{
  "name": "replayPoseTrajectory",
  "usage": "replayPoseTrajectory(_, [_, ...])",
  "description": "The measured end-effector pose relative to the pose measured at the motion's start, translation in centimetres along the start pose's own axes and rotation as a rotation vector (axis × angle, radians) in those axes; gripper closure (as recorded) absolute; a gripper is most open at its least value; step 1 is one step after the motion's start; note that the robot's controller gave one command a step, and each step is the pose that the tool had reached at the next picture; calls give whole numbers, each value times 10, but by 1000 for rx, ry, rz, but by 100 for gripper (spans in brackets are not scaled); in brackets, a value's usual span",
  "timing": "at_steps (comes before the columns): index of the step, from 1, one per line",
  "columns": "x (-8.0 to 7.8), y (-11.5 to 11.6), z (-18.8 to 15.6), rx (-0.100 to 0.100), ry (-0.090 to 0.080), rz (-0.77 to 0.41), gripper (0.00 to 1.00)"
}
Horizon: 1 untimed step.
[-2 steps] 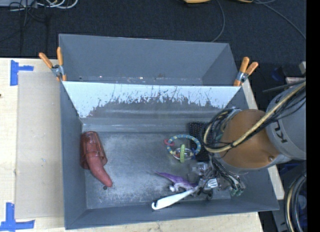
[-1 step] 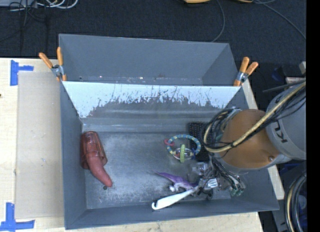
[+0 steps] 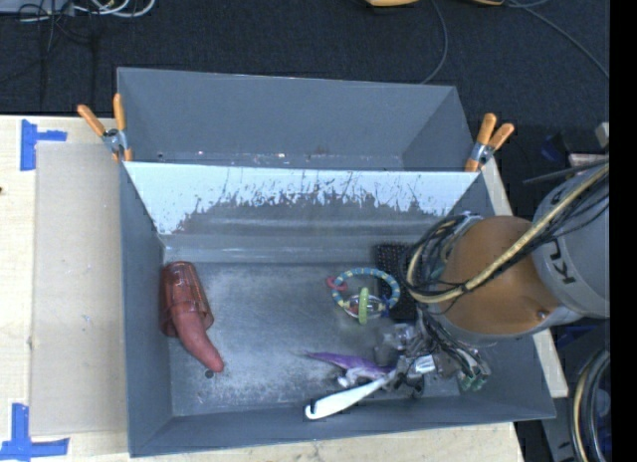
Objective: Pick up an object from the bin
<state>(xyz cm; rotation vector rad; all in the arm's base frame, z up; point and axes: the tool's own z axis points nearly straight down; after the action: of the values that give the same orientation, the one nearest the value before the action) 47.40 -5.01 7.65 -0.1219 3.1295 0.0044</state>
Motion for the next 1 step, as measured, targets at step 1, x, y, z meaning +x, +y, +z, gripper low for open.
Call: replayPoseTrajectory(1, [1,0,-18,0,3,0,100])
